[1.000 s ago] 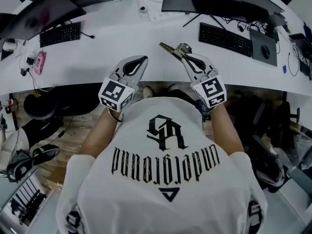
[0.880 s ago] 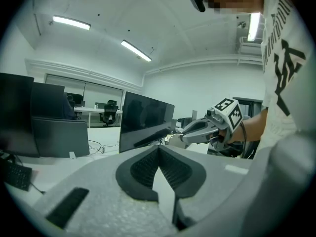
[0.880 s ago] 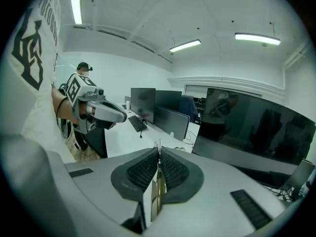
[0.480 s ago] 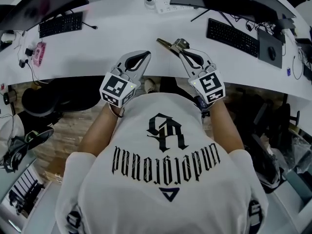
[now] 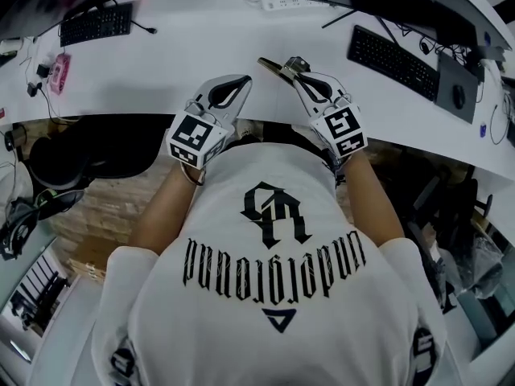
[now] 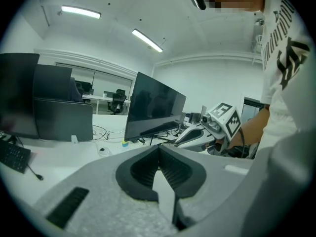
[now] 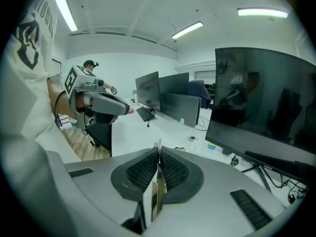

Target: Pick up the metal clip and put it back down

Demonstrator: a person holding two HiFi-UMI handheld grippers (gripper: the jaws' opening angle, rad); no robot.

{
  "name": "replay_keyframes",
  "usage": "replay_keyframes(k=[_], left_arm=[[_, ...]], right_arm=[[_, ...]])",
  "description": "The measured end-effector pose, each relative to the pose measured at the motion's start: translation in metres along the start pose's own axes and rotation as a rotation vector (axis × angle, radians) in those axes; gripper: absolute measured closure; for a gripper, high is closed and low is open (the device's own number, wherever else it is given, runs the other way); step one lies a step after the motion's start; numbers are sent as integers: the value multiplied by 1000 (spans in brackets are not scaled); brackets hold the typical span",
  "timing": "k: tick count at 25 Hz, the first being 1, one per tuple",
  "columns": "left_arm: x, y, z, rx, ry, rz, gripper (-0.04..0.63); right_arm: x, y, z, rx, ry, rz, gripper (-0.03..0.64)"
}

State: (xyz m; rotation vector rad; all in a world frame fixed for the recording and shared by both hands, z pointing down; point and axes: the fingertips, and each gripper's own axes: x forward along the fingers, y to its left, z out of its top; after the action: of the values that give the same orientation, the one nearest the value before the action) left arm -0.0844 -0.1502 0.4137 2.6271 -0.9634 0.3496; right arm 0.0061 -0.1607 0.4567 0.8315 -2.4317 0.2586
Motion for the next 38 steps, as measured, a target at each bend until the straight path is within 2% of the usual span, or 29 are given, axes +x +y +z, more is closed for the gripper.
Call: replay_keyframes(k=[13, 17, 25, 38], left_arm=[[60, 21, -36, -79, 96, 19, 583], [76, 28, -48, -70, 132, 25, 583], [101, 32, -80, -111, 201, -2, 583], [124, 37, -96, -124, 242, -11, 583]], right_arm=[[36, -48, -48, 35, 98, 74, 591], [48, -57, -65, 45, 124, 105, 591], [62, -67, -98, 79, 162, 132, 591], [77, -89, -146, 145, 220, 152, 591]])
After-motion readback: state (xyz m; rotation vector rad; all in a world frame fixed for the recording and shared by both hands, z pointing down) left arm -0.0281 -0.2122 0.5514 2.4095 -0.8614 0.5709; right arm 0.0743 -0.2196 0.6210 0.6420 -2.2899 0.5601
